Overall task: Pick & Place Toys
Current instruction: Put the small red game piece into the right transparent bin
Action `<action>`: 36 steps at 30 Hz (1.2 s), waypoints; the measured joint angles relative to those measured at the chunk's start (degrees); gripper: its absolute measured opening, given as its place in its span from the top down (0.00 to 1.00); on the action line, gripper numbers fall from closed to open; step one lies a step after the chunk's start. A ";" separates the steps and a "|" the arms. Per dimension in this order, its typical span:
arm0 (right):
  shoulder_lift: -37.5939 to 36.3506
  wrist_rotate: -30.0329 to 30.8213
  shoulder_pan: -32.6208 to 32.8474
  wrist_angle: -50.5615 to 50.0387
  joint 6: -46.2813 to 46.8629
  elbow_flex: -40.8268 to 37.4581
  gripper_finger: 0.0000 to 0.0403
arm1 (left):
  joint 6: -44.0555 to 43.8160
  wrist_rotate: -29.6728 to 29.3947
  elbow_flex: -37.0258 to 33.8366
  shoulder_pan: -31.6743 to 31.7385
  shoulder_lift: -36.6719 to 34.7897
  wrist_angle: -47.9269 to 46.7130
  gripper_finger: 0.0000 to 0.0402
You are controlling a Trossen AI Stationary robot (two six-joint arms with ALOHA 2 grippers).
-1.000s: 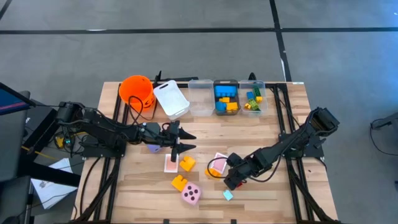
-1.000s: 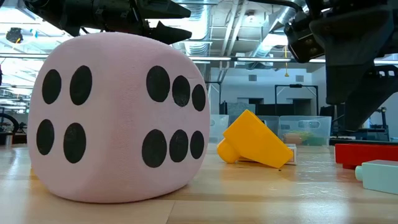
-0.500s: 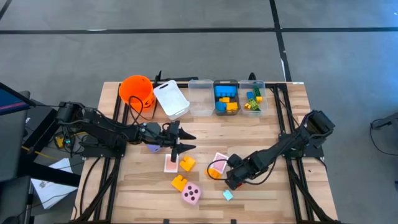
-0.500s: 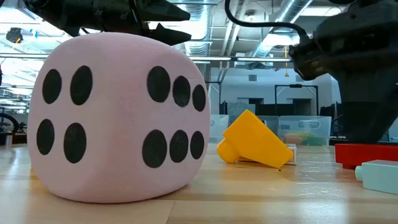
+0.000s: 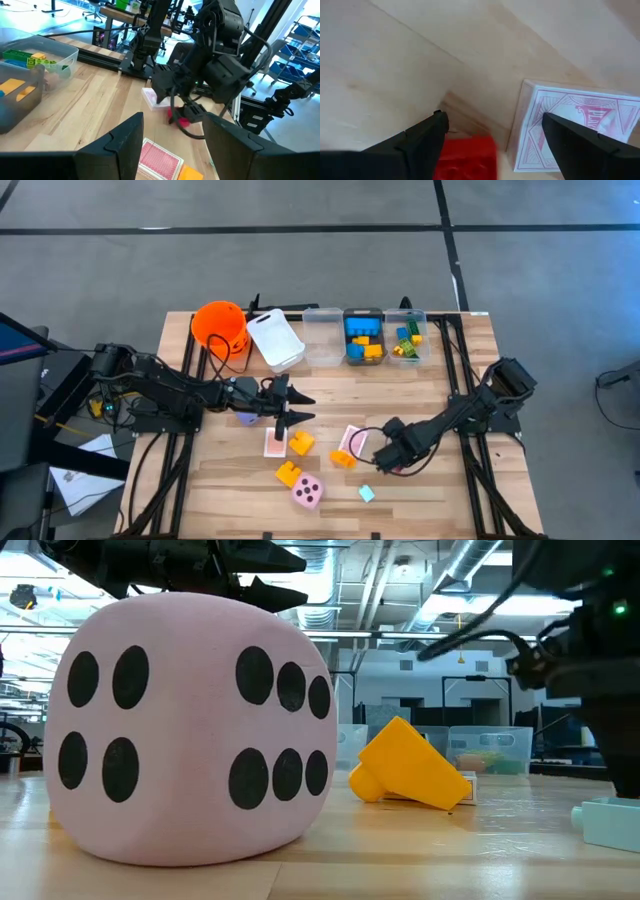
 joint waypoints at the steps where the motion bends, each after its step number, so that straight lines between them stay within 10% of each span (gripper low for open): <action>1: -0.08 0.02 0.10 0.21 -0.02 0.11 0.20 | 0.00 0.00 0.00 0.00 0.00 0.02 0.51; 22: -0.28 6.72 0.40 -11.30 -4.49 11.60 0.20 | 0.00 0.00 0.00 0.00 0.00 0.02 0.51; 36: 0.53 3.33 6.20 -4.75 -40.65 16.58 0.20 | 0.00 0.00 0.00 0.00 0.00 -0.04 0.51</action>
